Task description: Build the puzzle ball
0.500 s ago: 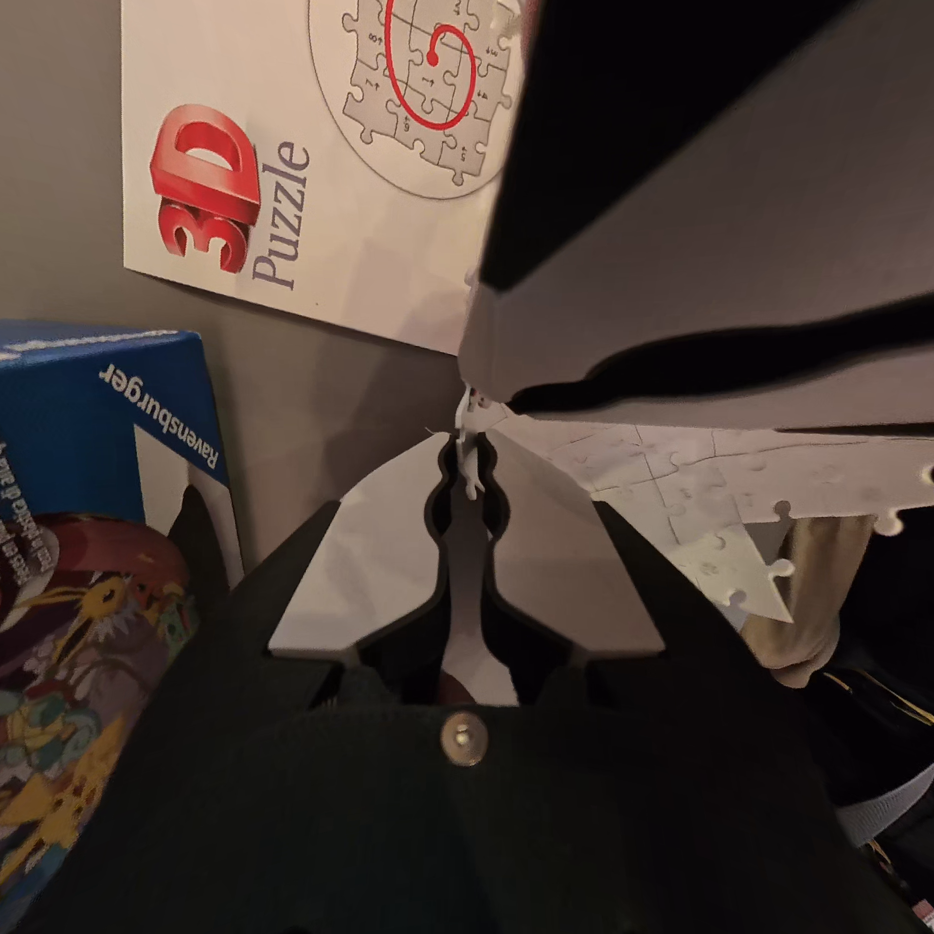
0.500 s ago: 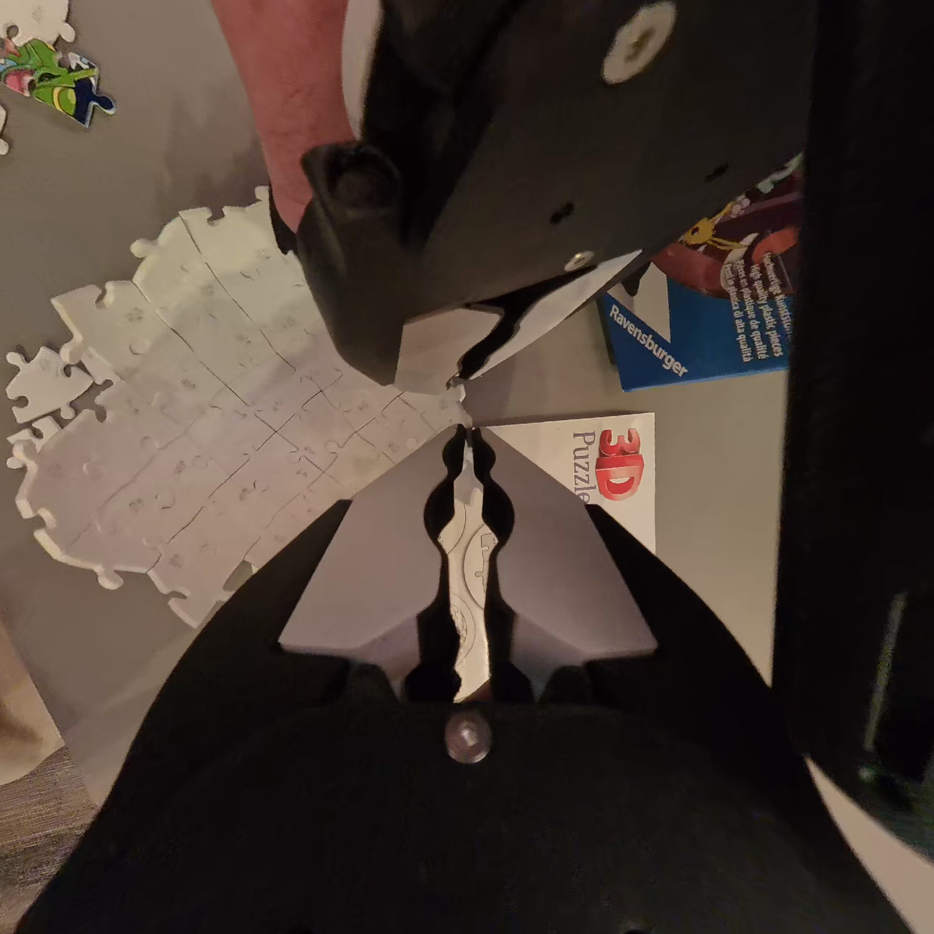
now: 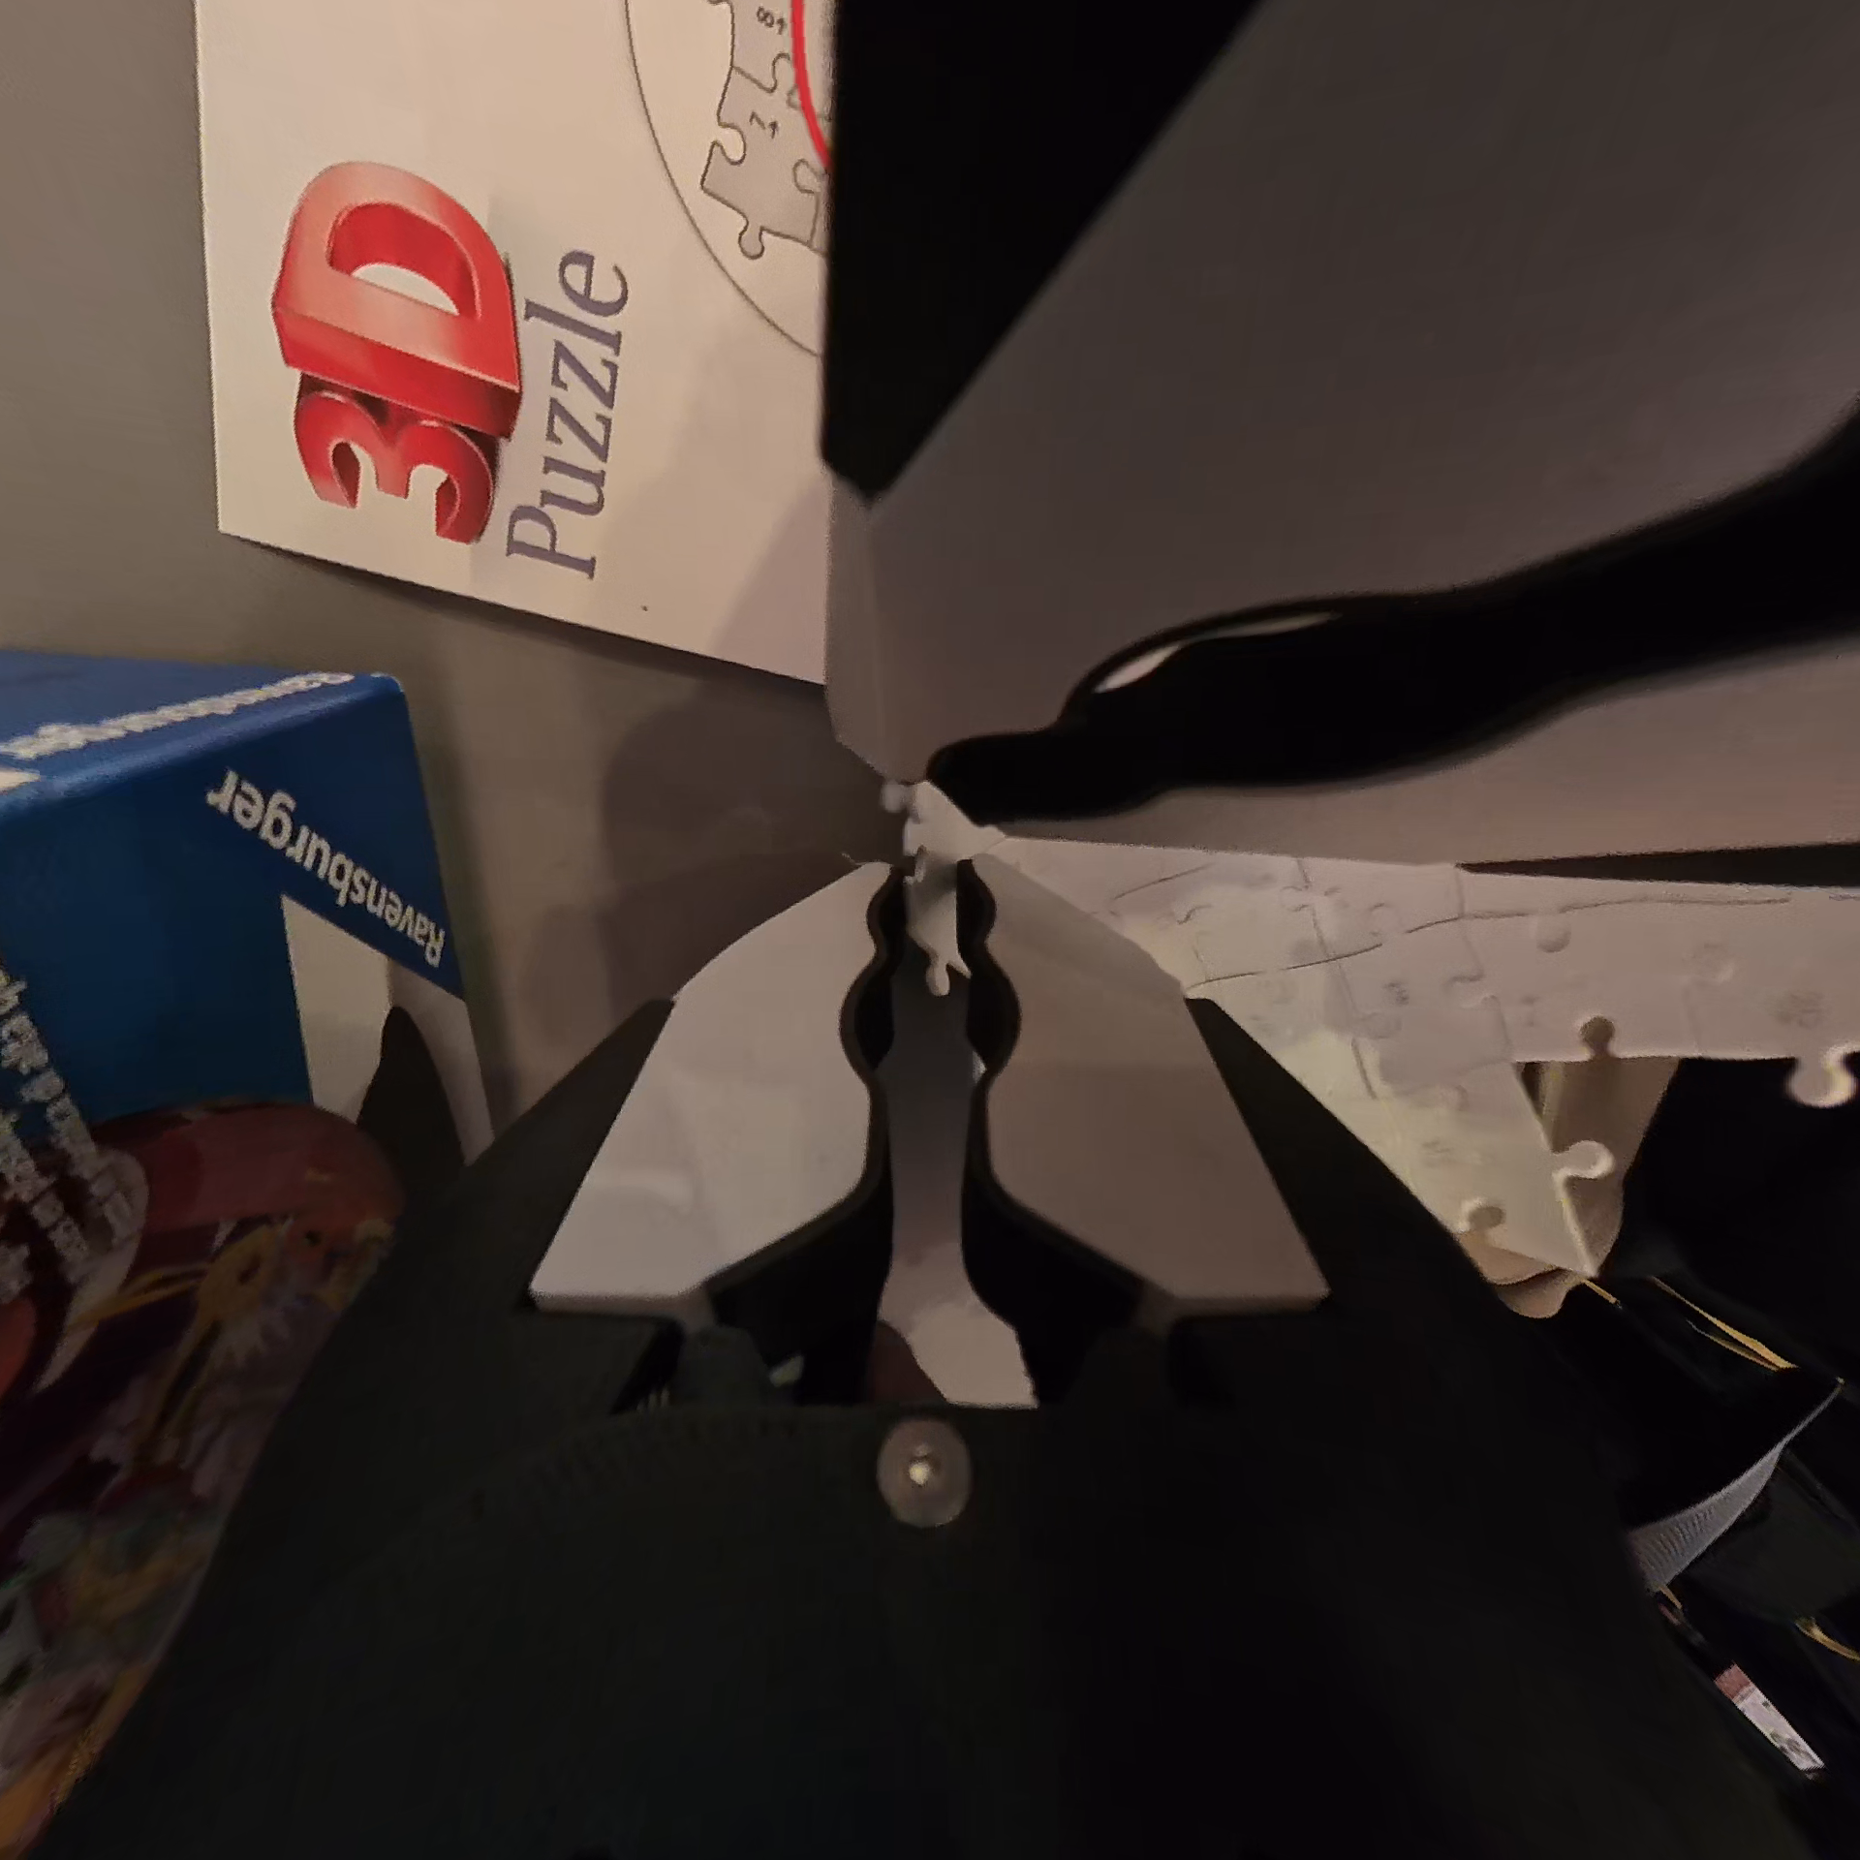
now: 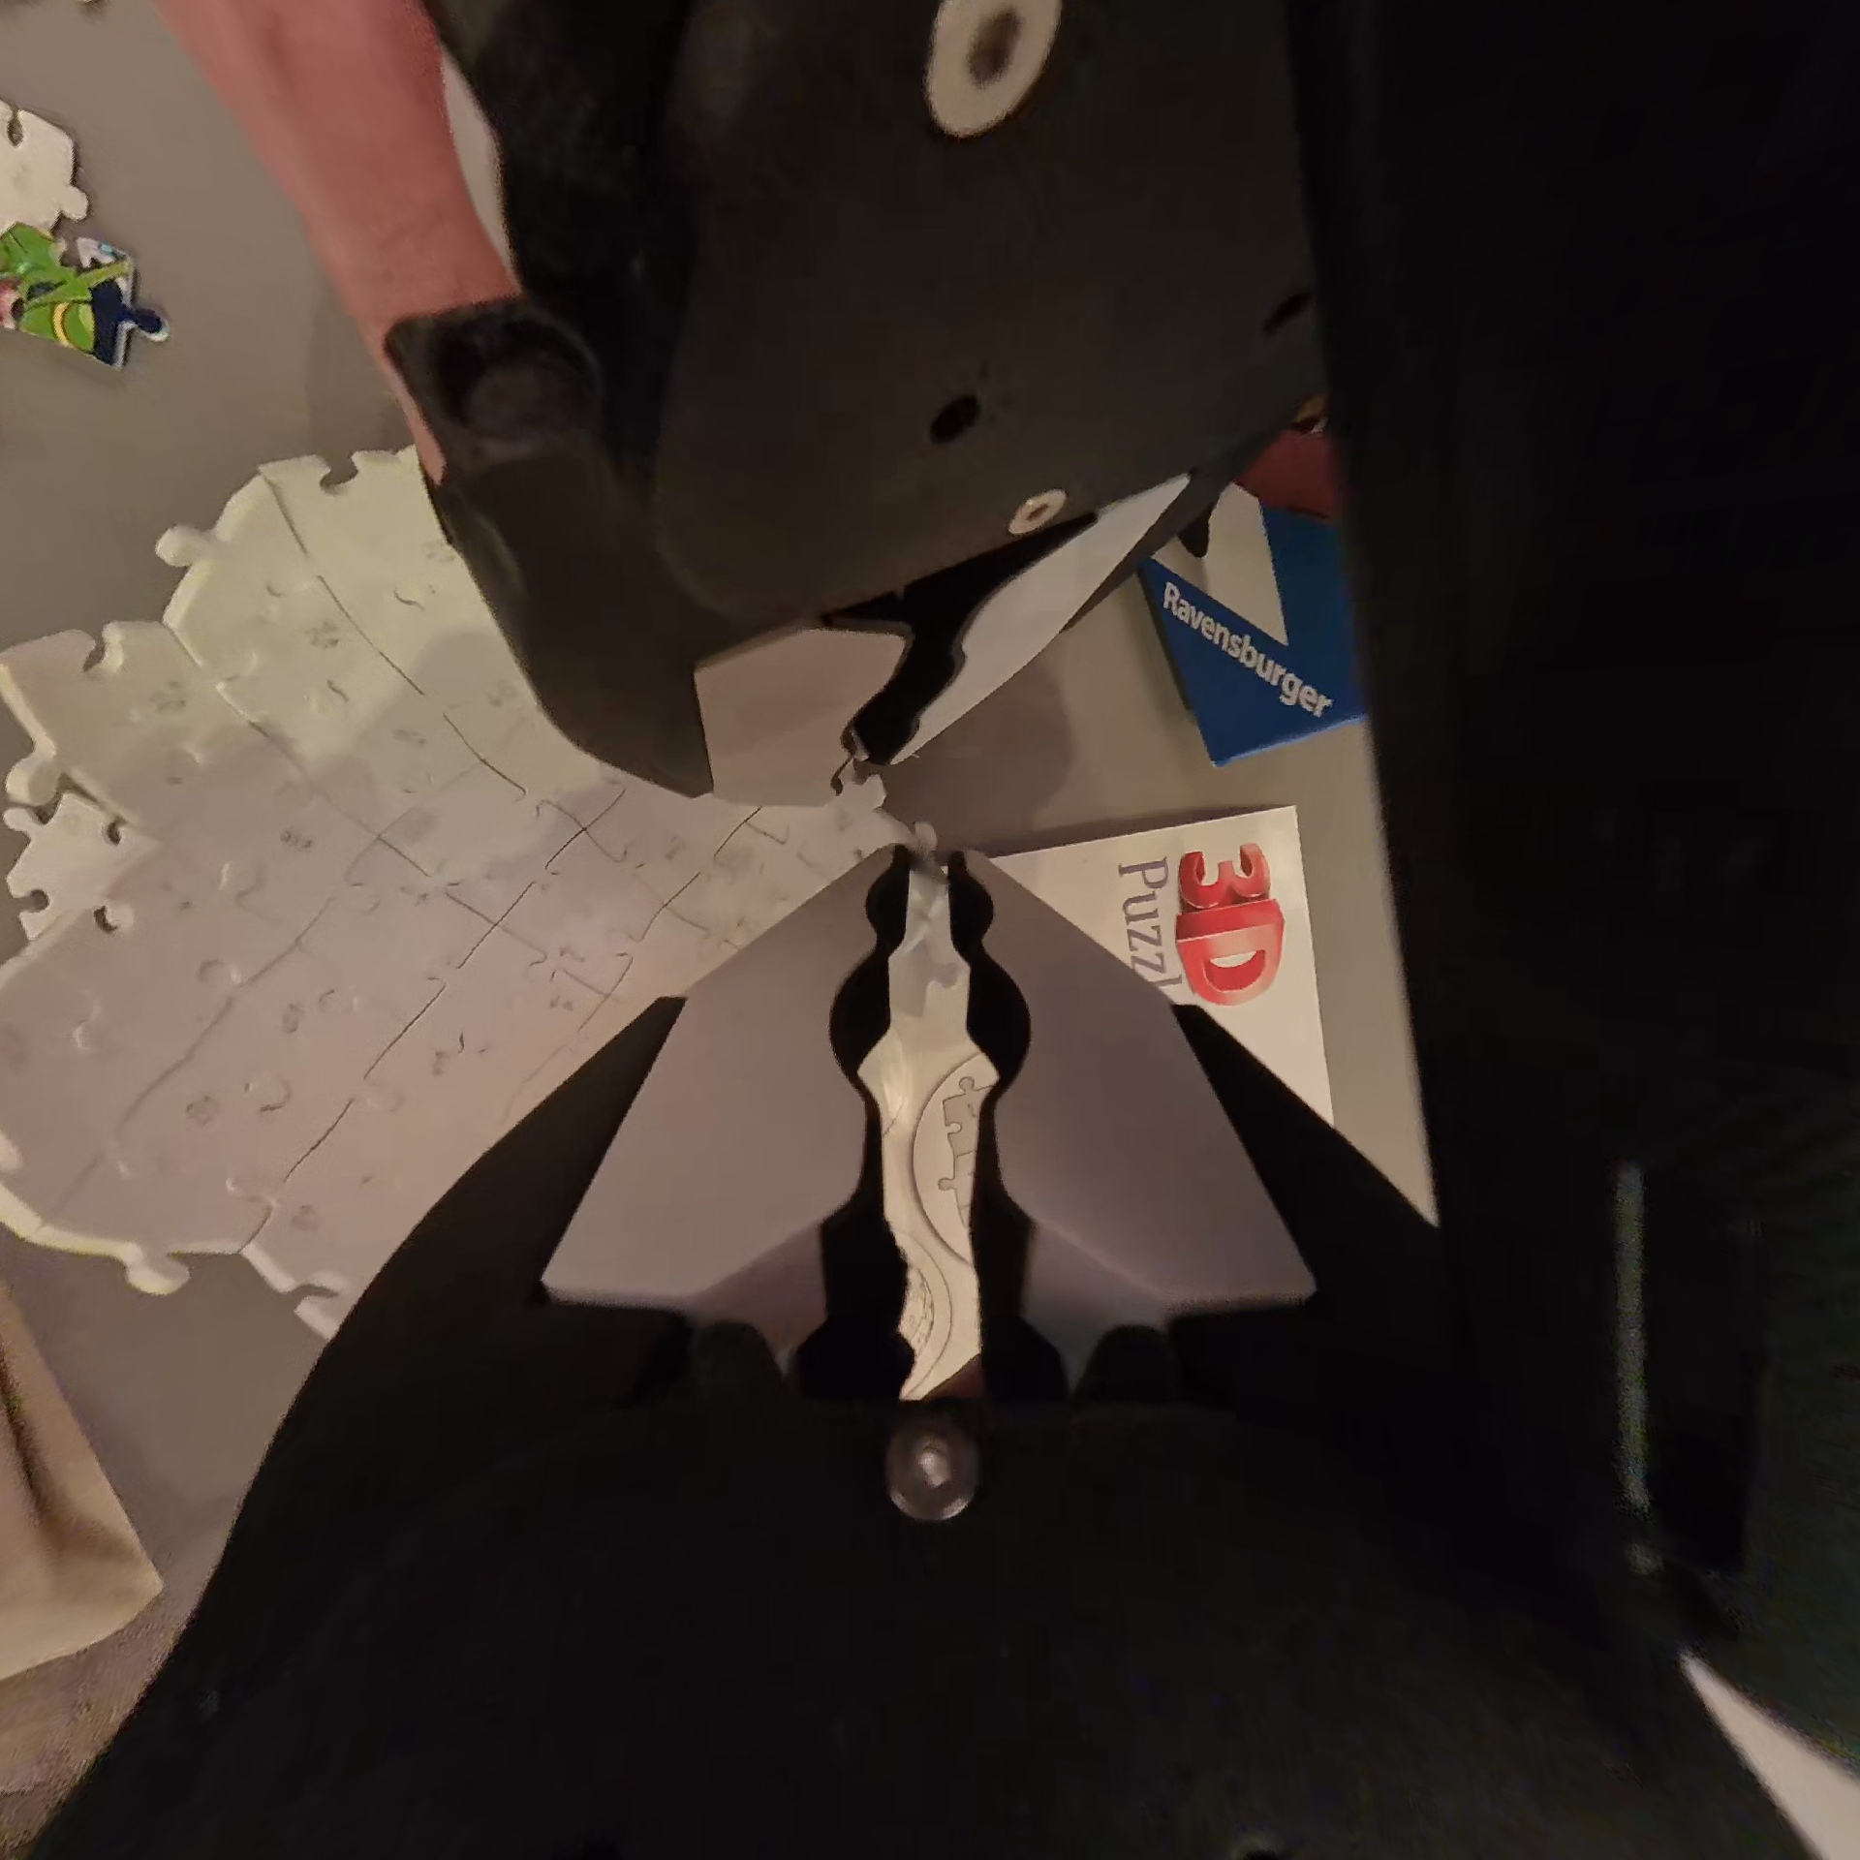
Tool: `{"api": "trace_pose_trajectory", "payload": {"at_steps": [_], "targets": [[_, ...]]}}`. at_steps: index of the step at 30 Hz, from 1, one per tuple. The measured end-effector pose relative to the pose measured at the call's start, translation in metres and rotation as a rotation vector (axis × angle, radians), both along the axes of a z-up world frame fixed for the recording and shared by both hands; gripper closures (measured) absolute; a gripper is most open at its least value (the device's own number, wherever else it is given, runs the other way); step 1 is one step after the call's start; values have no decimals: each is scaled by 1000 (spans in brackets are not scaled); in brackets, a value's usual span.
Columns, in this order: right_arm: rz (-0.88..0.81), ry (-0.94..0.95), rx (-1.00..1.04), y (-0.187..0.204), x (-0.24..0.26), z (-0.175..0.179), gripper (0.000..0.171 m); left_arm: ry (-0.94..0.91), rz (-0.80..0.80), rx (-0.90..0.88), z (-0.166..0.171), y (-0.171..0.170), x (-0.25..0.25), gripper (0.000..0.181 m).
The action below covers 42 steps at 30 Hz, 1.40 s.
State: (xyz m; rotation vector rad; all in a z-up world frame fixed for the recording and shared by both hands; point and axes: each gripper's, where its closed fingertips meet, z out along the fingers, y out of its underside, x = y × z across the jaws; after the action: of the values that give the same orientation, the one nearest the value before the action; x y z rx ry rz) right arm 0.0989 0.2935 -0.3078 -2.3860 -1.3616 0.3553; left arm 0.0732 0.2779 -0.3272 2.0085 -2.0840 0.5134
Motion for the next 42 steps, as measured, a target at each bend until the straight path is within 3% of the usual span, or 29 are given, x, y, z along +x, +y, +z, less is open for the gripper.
{"api": "trace_pose_trajectory", "payload": {"at_steps": [1, 10, 25, 42], "targets": [[-6, 0, 5, 1, 1, -1, 164, -1, 1, -4, 0, 0, 0, 173], [-2, 23, 77, 5, 3, 2, 166, 20, 2, -15, -2, 1, 1, 172], [165, -73, 230, 7, 1, 2, 166, 25, -18, -2, -2, 2, 6, 172], [133, 76, 264, -2, 4, 17, 161, 40, -30, -2, -2, 3, 9, 172]]}}
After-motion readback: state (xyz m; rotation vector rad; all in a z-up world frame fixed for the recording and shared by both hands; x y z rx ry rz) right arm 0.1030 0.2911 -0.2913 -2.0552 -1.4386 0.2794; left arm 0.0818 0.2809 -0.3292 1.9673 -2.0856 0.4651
